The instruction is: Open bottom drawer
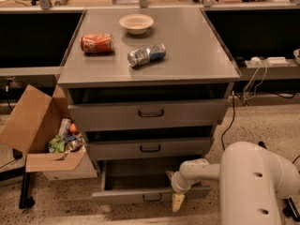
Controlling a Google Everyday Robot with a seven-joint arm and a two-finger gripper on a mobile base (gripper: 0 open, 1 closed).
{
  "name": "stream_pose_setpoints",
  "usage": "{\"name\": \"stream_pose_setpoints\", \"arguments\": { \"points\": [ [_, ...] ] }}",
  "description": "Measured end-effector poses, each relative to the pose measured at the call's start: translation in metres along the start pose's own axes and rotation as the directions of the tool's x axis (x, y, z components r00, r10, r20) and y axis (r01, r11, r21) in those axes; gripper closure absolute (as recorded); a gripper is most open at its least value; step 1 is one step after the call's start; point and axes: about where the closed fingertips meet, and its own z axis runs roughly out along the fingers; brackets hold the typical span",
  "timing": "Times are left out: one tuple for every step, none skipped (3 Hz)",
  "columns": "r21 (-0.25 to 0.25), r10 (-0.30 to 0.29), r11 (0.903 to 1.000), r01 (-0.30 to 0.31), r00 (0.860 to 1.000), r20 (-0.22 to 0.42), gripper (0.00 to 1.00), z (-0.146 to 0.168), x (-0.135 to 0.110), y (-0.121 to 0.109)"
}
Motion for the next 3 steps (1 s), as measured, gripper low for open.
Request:
{"name": "stream_pose_setpoints", "arguments": {
  "points": [
    [-0.035,0.003,0.9994,-0.004,0.999,-0.037,0.13,0.011,0.01,0.018],
    [-0.049,-0.004,0.9988,0.001,0.998,-0.064,0.36,0.01,0.009,0.039],
    [-0.061,-0.008,0.9981,0.003,0.997,-0.079,0.59,0.006,0.004,0.055]
  ]
}}
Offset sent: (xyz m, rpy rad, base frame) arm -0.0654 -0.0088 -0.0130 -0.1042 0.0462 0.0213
